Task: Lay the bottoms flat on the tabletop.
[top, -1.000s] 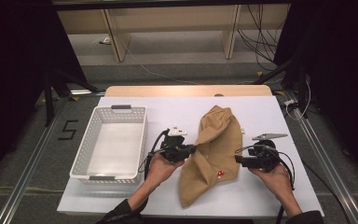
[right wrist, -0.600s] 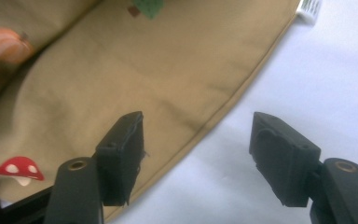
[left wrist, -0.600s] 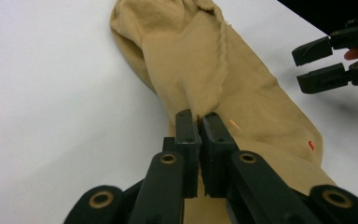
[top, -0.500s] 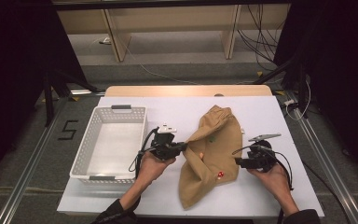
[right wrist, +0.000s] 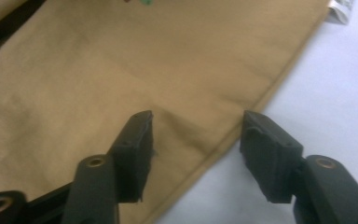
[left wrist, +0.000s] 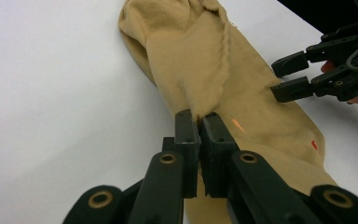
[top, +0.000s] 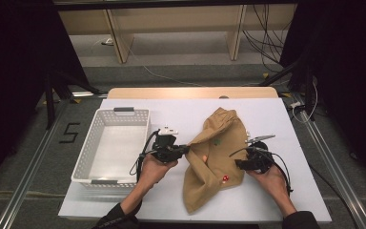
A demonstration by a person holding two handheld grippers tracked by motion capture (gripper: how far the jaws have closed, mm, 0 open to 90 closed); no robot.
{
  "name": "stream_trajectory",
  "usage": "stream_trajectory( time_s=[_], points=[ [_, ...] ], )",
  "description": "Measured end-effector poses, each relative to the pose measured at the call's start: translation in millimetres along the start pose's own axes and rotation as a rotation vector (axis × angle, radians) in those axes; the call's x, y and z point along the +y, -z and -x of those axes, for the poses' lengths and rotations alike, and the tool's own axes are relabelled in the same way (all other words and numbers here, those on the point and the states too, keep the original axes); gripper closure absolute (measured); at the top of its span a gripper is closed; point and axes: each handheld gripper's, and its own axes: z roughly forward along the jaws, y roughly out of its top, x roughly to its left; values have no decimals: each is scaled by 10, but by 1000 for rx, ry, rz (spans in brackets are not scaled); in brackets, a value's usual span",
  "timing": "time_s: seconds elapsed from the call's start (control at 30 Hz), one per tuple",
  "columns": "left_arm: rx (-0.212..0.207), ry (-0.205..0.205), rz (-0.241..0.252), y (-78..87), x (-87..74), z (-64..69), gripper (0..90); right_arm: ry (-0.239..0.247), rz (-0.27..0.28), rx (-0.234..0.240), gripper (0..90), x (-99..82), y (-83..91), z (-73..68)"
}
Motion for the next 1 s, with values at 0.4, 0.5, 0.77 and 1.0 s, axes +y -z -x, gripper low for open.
stream_trajectory(
  time_s=[0.4,0.5,0.77,1.0],
  points=[
    [4,4,-1,9,-6,-3,857,17,14,-27,886,37,-22,-1],
    [5,0,-8,11,-15,3,858,17,17,-15,897,31,-8,12],
    [-15,-9,-30,46,-50,41,857,-10,37,19,899,-52,247,194],
    [-37,-33,-68,69,-155,147,857,-49,23,14,899,-199,393,404]
  ],
)
